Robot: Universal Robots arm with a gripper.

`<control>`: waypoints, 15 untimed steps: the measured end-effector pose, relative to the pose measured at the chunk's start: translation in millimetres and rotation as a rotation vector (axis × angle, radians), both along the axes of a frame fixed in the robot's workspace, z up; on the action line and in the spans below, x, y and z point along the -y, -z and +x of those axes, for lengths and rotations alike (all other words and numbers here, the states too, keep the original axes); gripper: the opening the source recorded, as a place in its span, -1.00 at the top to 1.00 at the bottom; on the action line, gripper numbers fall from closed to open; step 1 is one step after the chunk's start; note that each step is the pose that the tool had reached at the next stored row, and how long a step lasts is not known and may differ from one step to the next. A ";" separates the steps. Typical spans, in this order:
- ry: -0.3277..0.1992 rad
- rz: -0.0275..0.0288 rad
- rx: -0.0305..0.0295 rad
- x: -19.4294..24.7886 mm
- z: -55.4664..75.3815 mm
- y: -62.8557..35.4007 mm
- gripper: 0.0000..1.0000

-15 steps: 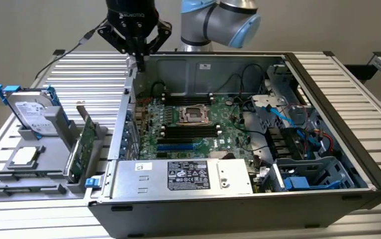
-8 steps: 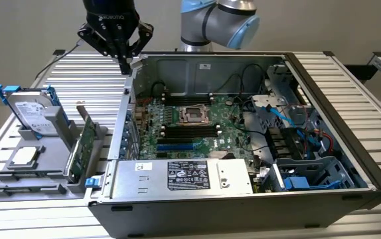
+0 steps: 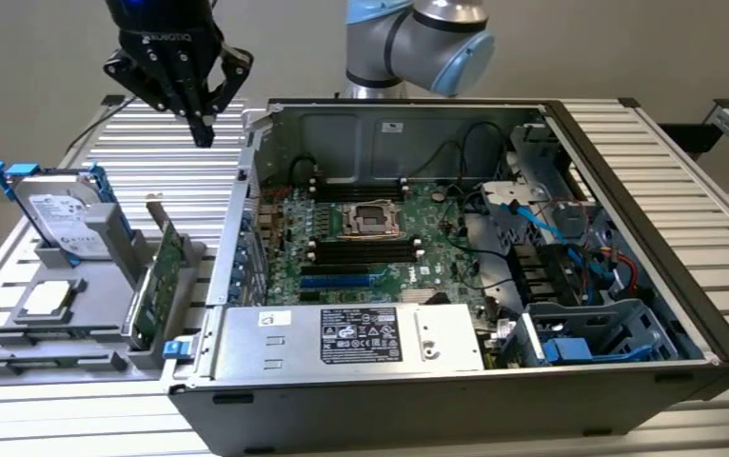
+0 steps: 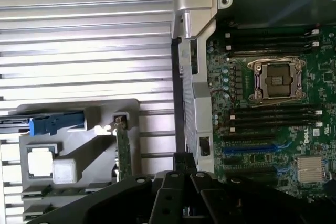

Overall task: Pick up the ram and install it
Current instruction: 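Reach for the ram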

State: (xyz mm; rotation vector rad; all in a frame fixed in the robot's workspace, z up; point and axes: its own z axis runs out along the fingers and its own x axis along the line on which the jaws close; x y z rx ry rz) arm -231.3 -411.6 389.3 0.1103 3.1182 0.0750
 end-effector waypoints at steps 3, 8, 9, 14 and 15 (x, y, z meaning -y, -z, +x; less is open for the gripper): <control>0.000 0.0000 0.0000 3.2 -13.5 0.4 0.79; 0.000 0.0000 0.0000 9.3 -36.4 0.8 0.79; 0.000 0.0000 0.0000 10.5 -40.9 0.9 0.79; 0.000 -0.0001 0.0000 16.8 -63.6 1.8 0.79; 0.000 0.0000 0.0000 18.1 -68.2 2.1 0.79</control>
